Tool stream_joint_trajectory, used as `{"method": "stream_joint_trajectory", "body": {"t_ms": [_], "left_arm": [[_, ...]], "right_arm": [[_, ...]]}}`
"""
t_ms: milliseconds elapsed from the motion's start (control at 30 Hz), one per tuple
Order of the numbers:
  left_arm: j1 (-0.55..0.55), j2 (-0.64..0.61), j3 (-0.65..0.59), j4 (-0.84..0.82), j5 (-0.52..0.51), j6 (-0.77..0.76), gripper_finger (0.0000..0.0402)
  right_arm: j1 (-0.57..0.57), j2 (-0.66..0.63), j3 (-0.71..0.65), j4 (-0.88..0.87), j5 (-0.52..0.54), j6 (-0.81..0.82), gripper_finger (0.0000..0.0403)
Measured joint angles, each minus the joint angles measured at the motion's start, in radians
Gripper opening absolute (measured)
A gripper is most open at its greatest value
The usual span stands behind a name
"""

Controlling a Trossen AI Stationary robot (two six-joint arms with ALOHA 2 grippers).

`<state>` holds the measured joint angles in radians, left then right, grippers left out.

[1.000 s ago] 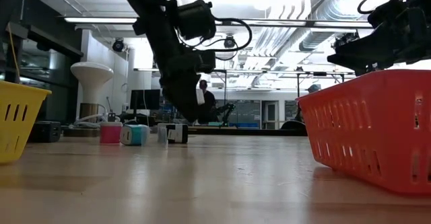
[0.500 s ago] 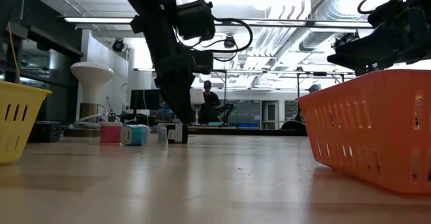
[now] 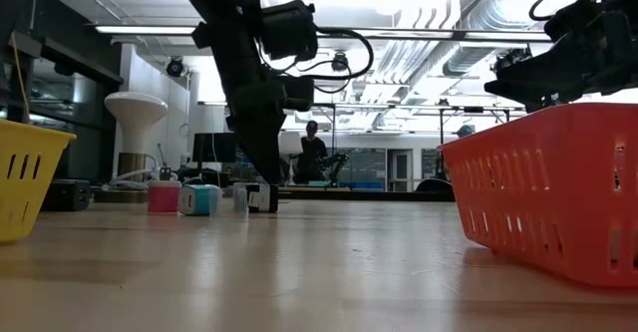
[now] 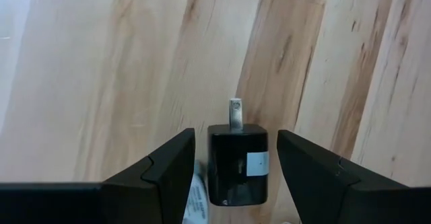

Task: Pick & Place Office items
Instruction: Put the right black charger adapter into the orange bin

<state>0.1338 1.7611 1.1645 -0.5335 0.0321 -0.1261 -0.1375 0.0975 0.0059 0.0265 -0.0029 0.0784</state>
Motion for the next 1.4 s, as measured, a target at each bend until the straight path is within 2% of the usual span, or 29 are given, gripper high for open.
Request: {"method": "stream_joint_trajectory", "body": {"t_ms": [1133,1400], "left_arm": [[-0.042,0.004,-0.023,-0.005,-0.059,-0.018,0.0205],[-0.054,0.037,-0.022,0.029,-0.072,-0.024,0.0205]], "right_arm": [[0.000,0.000,0.000,0.000,0.000,0.000,0.0195],[0.000,0.000,0.000,0.000,0.000,0.000,0.0195]]}}
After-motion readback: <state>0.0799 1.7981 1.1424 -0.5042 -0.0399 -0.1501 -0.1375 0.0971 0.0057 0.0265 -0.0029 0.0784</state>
